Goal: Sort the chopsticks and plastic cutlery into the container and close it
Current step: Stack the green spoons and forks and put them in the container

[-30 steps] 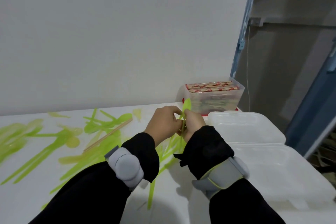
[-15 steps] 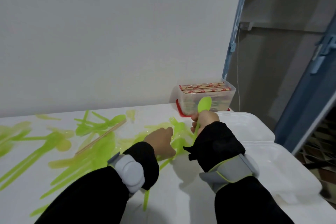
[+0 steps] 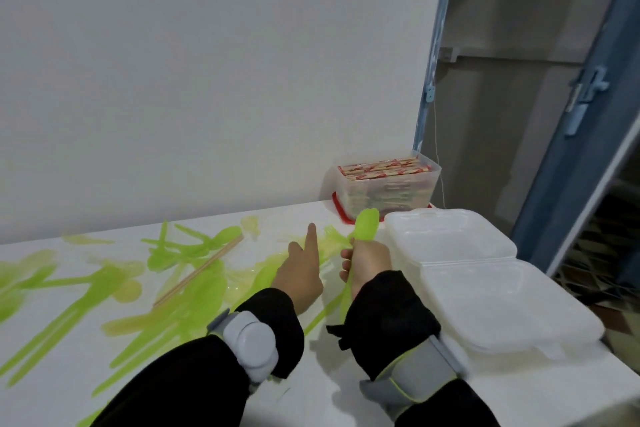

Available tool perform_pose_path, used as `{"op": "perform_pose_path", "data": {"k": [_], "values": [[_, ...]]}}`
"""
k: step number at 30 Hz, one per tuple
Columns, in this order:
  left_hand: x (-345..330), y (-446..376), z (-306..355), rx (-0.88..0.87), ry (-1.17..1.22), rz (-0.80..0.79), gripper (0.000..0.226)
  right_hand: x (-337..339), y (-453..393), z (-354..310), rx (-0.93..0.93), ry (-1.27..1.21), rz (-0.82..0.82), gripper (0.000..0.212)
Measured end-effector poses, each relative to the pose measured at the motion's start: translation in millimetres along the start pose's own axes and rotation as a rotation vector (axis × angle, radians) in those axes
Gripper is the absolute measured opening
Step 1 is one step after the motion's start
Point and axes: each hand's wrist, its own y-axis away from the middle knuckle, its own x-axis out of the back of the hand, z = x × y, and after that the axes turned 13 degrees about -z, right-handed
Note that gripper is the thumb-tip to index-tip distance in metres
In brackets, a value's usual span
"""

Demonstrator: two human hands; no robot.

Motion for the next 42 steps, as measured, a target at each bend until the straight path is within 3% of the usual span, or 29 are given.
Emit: {"op": "perform_pose_path", "data": {"k": [5, 8, 11, 13, 19, 22, 28, 33, 38, 42], "values": [[34, 16, -20, -0.052, 0.365, -0.023, 0.084, -10, 3, 31, -0.027, -0.208, 0.038, 0.023], [48, 27, -29, -0.065, 0.677, -0.046, 0.066, -18, 5, 36, -0.02, -0.231, -0.005, 0.022], [52, 33, -31, -0.097, 0.817, -0.055, 0.056, -29, 8, 35, 0.018, -0.176, -0.058, 0.021], [49, 34, -28, -0.11, 0.815, -0.011, 0.054, -35, 7, 36, 0.05, -0.103, -0.089, 0.019], [32, 38, 1, -0.102, 0.521, 0.248, 0.041, -49, 2, 43, 0.145, 0.126, -0.118, 0.016], [31, 35, 11, -0.091, 0.597, 0.269, 0.03, -41, -1, 40, 0.154, 0.037, -0.11, 0.019], [32, 28, 11, -0.035, 0.928, 0.187, 0.031, -20, 2, 33, 0.093, -0.138, -0.319, 0.034], [19, 29, 19, 0.024, 0.78, 0.298, 0.022, -11, 6, 39, 0.011, -0.201, -0.411, 0.023], [20, 30, 12, 0.009, 0.609, 0.406, 0.019, 1, 0, 35, -0.051, -0.202, -0.191, 0.02], [31, 36, 5, -0.135, 0.676, 0.2, 0.027, 6, 0, 29, -0.035, -0.273, -0.108, 0.021]]}}
